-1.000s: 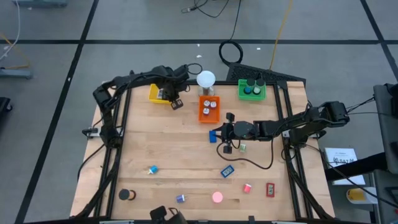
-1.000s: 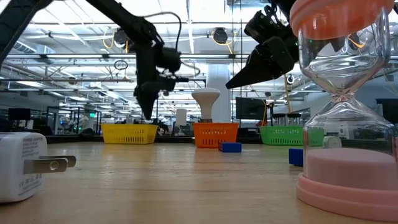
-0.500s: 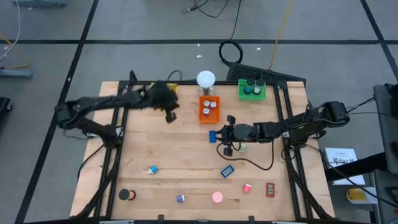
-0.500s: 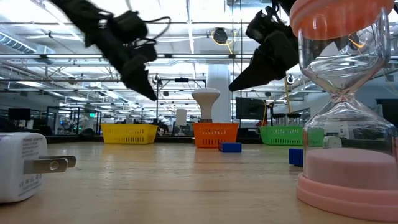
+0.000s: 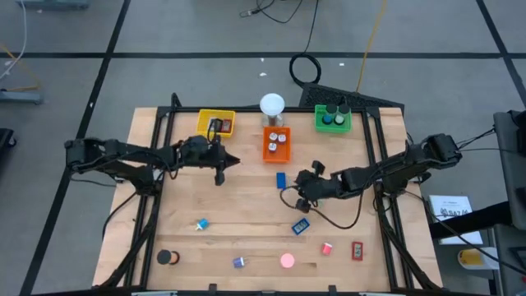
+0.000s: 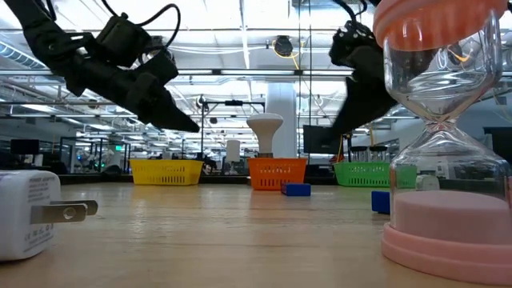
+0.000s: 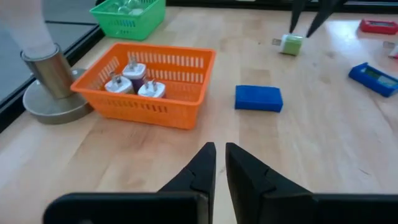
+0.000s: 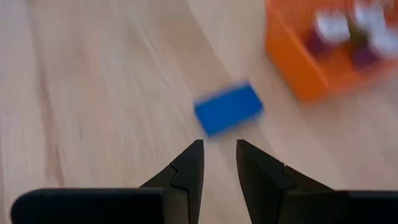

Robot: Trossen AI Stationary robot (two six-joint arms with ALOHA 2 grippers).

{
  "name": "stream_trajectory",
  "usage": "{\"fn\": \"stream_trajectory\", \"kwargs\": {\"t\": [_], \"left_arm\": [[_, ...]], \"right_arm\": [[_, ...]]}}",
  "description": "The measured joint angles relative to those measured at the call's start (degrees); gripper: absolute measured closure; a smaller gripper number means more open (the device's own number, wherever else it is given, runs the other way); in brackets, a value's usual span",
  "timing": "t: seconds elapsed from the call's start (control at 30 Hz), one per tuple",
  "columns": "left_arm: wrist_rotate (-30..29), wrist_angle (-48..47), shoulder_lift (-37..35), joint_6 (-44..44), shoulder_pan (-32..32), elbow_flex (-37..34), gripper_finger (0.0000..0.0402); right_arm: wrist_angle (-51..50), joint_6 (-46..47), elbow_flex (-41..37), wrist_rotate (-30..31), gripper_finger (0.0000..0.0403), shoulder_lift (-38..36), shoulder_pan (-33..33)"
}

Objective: Pick & Place Office items
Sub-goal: Put the pink charger adapter into the orange bin

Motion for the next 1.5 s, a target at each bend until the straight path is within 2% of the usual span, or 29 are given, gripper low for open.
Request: {"fn": "stream_trajectory", "kwargs": {"t": [0.13,0.23,0.47,0.8,0.97,1.2,1.43,1.5], "left_arm": [[-0.02,0.0,0.0,0.0,-0.87,0.73,0.036],[-0.04,0.25,0.0,0.27,-1.33,1.0,0.036],[-0.06,0.65,0.0,0.26,-1.47,1.0,0.036],[-0.08,1.1,0.0,0.26,-1.45,1.0,0.036],[-0.12,4.75,0.0,0.26,-1.45,1.02,0.036],[-0.12,7.89,0.0,-0.02,-1.45,1.04,0.036],[-0.12,8.5,0.03,-0.91,-1.45,1.04,0.036],[-0.11,9.05,0.03,-1.36,-1.45,1.04,0.036]], "right_arm": [[-19.75,16.54,4.38,-0.31,0.0318,0.0,1.64],[-30.43,26.14,6.98,-1.56,0.0311,0.0,3.19],[-42.53,38.65,11.56,-8.47,0.0252,0.0,5.12],[-43.61,50.85,11.73,-9.35,0.0136,0.0,5.1],[-43.49,52.32,11.73,-7.45,0.0099,0.0,4.99],[-40.32,52.32,11.62,-6.45,0.009,0.02,4.01],[-37.16,54.62,11.62,-8.41,0.01,1.0,8.05],[-35.7,57.03,11.55,-11.11,0.01,1.68,10.2]]}}
